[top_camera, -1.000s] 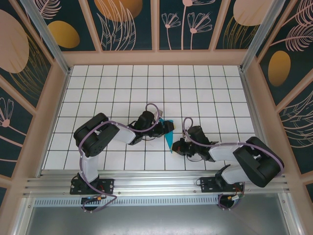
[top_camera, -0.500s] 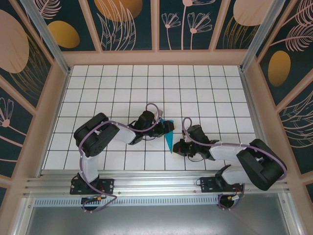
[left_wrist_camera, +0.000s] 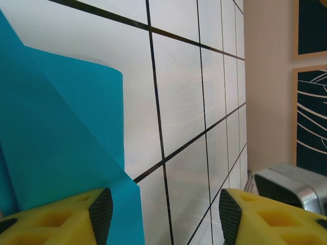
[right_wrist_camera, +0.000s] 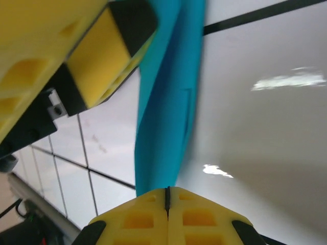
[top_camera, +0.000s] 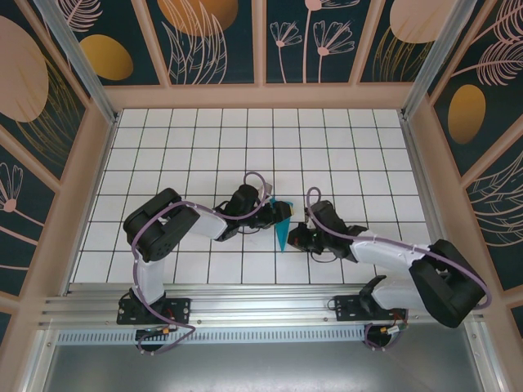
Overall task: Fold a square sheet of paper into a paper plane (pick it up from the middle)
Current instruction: Fold the wing for the fifth time at the center of the table.
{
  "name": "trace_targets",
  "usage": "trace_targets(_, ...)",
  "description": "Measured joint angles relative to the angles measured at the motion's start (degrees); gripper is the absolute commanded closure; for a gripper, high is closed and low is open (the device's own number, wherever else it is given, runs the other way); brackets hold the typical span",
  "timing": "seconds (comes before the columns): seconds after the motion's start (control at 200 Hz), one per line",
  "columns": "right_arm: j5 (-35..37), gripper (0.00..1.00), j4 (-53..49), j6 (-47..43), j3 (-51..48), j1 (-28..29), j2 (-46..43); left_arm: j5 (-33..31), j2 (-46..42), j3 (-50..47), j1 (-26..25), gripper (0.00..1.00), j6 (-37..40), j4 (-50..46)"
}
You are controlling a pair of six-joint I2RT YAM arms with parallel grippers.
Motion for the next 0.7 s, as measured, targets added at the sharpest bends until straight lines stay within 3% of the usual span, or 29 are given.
trace_targets(0.125,1.31,0.94,0.26,1.42,-1.99,0.0,-4.22,0.0,0.0,0.0,0.0,0.4,0.02,-0.04)
trace_targets(0.255,-0.17,0.94,7.48,4.5,-4.92,0.0,-6.32,0.0,0.0,0.04,0.0,0.4,0.02,-0.17)
trace_targets(0.475,-3.19,0.94,19.08,8.26,-5.11,0.63,0.04,0.02,0.0,0.22,0.0,0.4,0.02,-0.46)
trace_targets(0.701,-3.3,0.93,23.02,9.79,-3.54,2.71,6.05,0.02,0.0,0.35,0.0,0.4,0.02,-0.74)
